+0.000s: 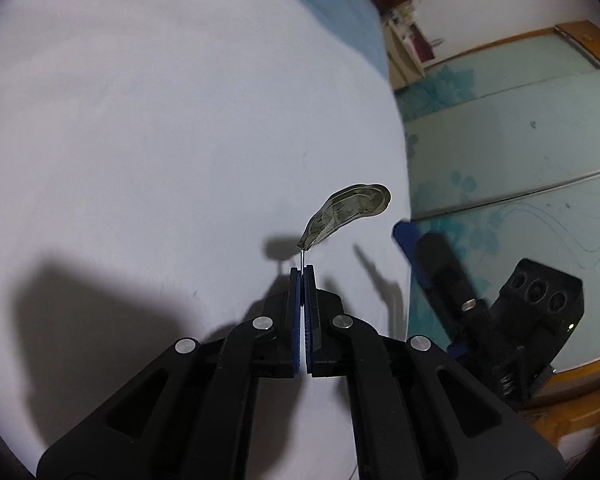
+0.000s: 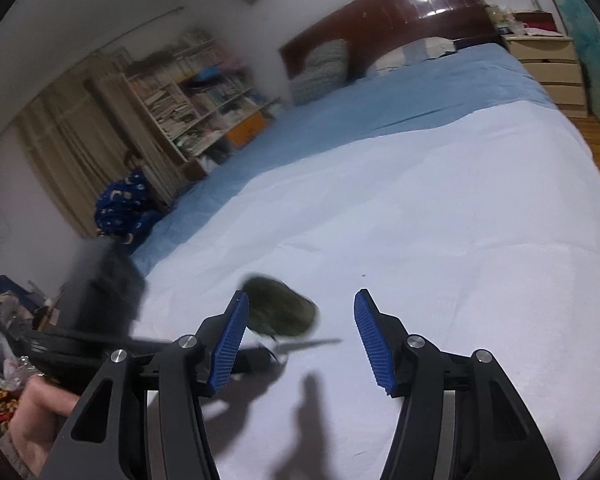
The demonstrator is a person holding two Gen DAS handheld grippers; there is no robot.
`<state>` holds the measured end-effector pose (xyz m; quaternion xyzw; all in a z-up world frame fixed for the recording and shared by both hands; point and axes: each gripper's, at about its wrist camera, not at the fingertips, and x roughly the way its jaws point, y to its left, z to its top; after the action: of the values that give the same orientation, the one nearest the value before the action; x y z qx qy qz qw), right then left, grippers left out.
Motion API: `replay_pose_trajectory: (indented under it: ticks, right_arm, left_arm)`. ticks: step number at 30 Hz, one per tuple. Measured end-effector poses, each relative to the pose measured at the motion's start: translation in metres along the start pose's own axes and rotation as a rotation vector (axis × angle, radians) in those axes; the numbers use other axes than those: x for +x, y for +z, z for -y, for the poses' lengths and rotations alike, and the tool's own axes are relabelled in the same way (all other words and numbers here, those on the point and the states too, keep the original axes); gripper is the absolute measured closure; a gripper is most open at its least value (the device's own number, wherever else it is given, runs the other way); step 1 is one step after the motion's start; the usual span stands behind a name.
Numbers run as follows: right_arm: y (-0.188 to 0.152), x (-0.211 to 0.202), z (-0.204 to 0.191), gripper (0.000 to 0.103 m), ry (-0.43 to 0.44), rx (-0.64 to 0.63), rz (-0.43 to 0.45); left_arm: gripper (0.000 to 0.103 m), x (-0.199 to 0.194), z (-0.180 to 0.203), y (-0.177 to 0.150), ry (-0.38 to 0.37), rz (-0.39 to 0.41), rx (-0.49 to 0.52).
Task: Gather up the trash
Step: 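Grasp the gold lid by its tab with the left tool and lift, then grasp the gold lid with the right tool while the left tool holds it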
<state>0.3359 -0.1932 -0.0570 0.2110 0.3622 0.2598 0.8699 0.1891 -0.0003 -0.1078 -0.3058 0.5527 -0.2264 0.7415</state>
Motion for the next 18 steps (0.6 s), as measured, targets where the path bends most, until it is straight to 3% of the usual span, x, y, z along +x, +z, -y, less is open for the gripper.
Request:
replay_pose_trajectory:
  ticks: [4, 7, 10, 11, 12, 18]
  right_arm:
    - [0.0, 0.014, 0.009, 0.046, -0.011, 0.025, -0.044]
    - [0.0, 0.027, 0.01, 0.037, 0.052, 0.016, -0.086]
    - [-0.002, 0.035, 0.01, 0.04, 0.071, 0.003, -0.103]
    - [-0.002, 0.037, 0.009, 0.047, 0.075, -0.004, -0.109]
    - [-0.002, 0.04, 0.008, 0.061, 0.068, -0.013, -0.118]
    - [-0.008, 0.042, 0.01, 0.084, 0.039, 0.011, -0.127]
  left_arm:
    - [0.102, 0.0, 0.002, -0.003, -0.018, -0.009, 0.013]
    - [0.102, 0.004, 0.002, -0.005, -0.024, -0.024, 0.019]
    - [0.102, 0.003, -0.004, -0.008, -0.026, -0.031, 0.007]
    - [0.102, 0.003, -0.003, -0.009, -0.021, -0.03, 0.012]
    - [0.101, 0.003, 0.0, -0.009, -0.014, -0.026, 0.015]
    - [0.097, 0.001, 0.014, -0.007, 0.088, 0.023, 0.056]
